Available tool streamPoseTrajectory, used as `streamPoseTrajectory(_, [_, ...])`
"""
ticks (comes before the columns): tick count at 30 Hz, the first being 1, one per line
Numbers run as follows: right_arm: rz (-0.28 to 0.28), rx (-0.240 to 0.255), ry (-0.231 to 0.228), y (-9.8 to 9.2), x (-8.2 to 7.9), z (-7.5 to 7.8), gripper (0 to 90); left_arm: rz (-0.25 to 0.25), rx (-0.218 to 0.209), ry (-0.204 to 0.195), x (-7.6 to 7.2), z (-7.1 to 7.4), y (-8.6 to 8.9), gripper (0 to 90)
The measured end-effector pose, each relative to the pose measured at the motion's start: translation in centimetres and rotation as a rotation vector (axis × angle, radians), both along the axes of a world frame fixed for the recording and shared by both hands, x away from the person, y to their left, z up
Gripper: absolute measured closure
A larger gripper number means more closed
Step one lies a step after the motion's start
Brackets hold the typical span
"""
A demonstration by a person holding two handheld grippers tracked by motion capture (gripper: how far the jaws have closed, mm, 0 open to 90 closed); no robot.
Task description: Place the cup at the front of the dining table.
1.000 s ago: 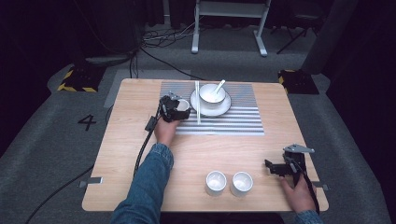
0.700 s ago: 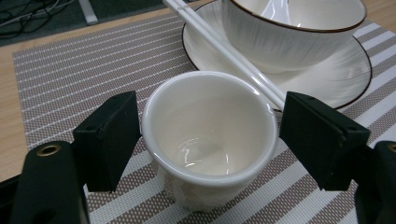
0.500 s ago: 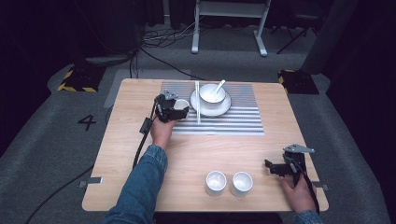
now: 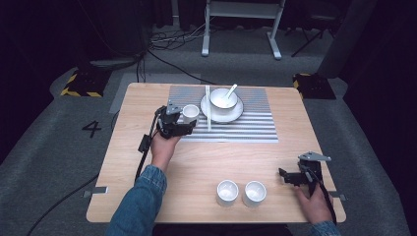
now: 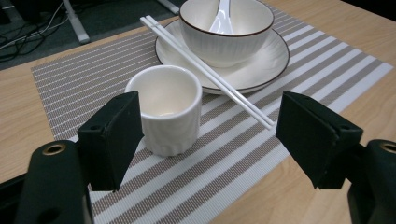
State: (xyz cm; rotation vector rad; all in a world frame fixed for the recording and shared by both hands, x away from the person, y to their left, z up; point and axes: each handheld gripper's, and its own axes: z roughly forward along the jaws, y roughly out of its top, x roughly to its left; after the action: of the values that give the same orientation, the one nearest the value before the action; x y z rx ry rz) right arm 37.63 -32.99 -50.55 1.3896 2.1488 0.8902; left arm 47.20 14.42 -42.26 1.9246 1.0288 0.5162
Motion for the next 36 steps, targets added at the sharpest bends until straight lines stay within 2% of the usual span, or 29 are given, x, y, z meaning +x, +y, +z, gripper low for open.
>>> streamPoseTrajectory(5, [-0.002,0.001,0.001,0.0,0.0,0.0,0.2,-0.023,-0.018,0.009,-2.0,0.7,0.5,23.2])
streamPoseTrajectory(11, [-0.002,0.001,0.001,0.0,0.0,0.0,0.2,-0.056,-0.024,-0.010,-4.9,1.7,0.8,23.2])
streamPoseTrajectory(19, [-0.002,0.003,0.002,0.0,0.0,0.0,0.0,-0.090,-0.011,-0.002,-7.2,2.3,0.9,23.1])
streamPoseTrajectory(23, [-0.002,0.003,0.002,0.0,0.0,0.0,0.1,-0.111,0.019,-0.008,-8.4,2.5,1.0,22.7])
streamPoseTrajectory(24, [-0.002,0.002,0.003,0.1,0.0,0.0,0.1,-0.118,0.043,-0.010,-8.9,2.6,1.0,22.8])
streamPoseTrajectory(28, [-0.002,0.002,0.002,0.1,0.0,0.0,0.1,-0.130,0.067,-0.003,-9.7,2.4,1.1,22.7])
streamPoseTrajectory(36, [-0.002,0.002,0.002,0.1,0.0,0.0,0.1,-0.137,0.072,0.003,-11.3,2.1,1.7,23.1])
